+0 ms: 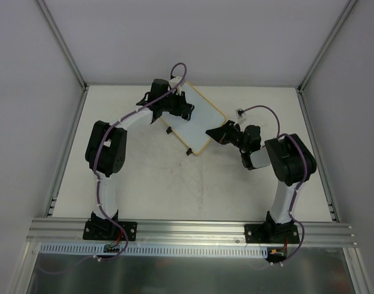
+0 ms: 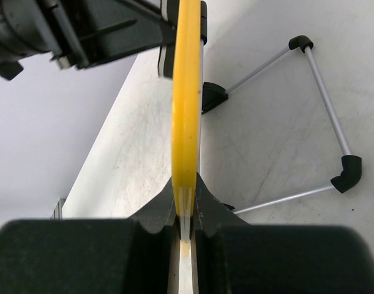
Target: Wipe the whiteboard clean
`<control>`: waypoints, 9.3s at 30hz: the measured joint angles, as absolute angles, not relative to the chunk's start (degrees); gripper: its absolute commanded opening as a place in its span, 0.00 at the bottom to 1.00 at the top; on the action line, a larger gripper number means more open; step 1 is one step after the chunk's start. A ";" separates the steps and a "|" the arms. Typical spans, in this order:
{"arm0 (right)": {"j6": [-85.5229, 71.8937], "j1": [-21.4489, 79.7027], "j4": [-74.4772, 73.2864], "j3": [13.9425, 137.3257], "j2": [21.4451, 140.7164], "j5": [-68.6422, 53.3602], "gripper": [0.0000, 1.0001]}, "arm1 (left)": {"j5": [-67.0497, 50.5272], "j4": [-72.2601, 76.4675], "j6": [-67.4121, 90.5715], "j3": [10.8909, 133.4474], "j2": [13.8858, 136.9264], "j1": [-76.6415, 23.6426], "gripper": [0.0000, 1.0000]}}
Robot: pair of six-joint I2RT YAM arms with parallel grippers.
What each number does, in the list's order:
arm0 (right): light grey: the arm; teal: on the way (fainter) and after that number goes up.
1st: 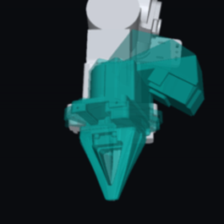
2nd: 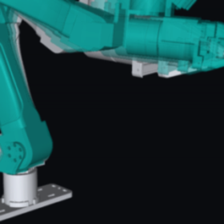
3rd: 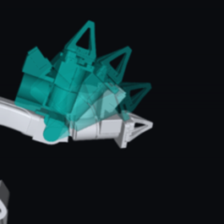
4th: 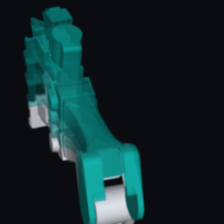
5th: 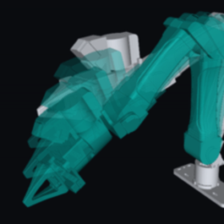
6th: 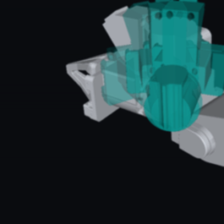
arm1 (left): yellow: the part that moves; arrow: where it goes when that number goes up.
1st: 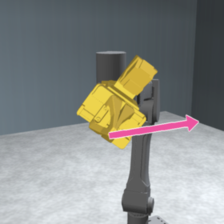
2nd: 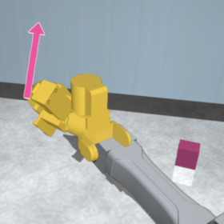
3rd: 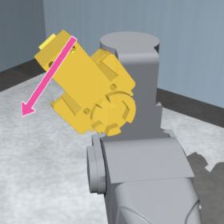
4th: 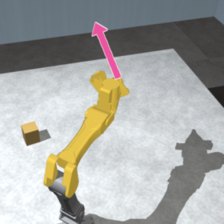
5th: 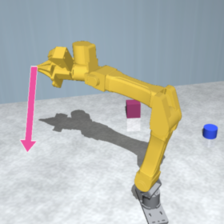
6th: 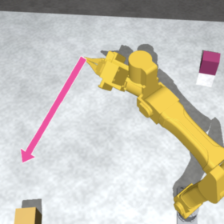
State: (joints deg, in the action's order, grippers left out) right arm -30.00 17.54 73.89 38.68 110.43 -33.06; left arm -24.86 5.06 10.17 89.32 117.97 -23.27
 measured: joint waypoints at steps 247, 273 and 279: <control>-31.92 18.68 72.71 39.97 111.22 -35.11 0.00 | 3.73 4.71 -1.10 91.05 119.48 -24.40 0.00; -31.97 18.57 72.51 39.97 111.28 -34.98 0.00 | 0.60 16.40 0.45 78.85 112.44 -33.85 0.00; -31.99 18.57 72.53 39.97 111.28 -35.03 0.00 | -9.47 16.53 0.10 76.60 110.74 -34.83 0.00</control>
